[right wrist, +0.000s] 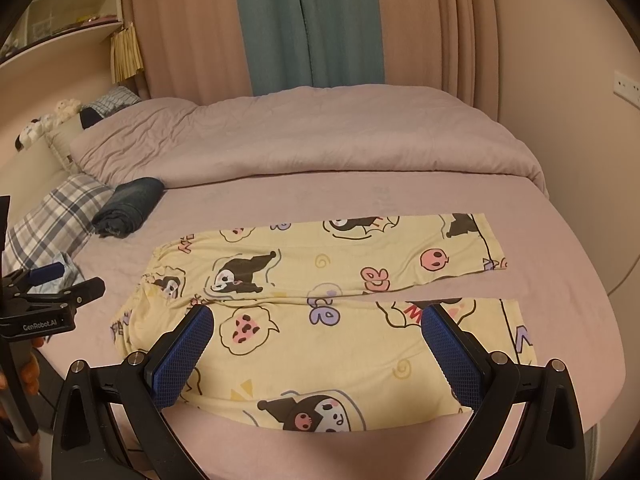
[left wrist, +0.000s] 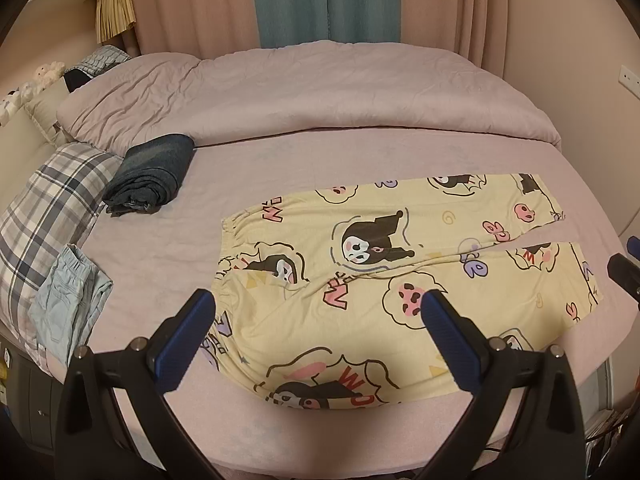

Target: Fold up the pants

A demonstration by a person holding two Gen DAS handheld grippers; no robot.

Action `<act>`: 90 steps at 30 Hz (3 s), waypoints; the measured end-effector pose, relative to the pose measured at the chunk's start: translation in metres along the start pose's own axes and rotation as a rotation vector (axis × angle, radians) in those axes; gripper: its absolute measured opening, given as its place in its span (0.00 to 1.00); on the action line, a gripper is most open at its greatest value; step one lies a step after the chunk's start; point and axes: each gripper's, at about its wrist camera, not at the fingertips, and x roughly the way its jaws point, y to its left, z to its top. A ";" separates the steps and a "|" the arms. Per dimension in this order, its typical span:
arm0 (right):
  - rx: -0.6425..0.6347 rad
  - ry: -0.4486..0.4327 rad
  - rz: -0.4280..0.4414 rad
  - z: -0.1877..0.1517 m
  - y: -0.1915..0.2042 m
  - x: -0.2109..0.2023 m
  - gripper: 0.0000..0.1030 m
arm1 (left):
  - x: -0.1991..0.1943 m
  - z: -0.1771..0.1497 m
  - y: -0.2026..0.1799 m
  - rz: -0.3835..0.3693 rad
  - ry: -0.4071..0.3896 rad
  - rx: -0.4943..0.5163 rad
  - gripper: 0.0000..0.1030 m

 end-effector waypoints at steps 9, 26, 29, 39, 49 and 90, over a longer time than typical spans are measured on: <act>0.001 -0.002 0.001 -0.001 0.000 0.000 1.00 | 0.000 -0.001 0.000 -0.001 0.000 0.002 1.00; -0.151 -0.008 0.036 -0.025 0.018 0.013 1.00 | 0.022 -0.011 -0.011 -0.162 -0.032 0.135 1.00; -0.276 -0.011 0.048 -0.042 0.037 0.029 1.00 | 0.045 -0.031 -0.014 -0.147 -0.034 0.279 1.00; -0.763 -0.024 0.187 -0.126 0.122 0.072 0.87 | 0.100 -0.114 0.049 -0.180 0.055 0.533 0.99; -1.137 -0.023 0.251 -0.192 0.177 0.098 0.42 | 0.109 -0.152 0.055 -0.145 -0.012 0.699 0.95; -0.654 0.298 0.218 -0.156 0.100 0.147 0.06 | 0.158 -0.121 0.085 -0.260 0.139 0.277 0.71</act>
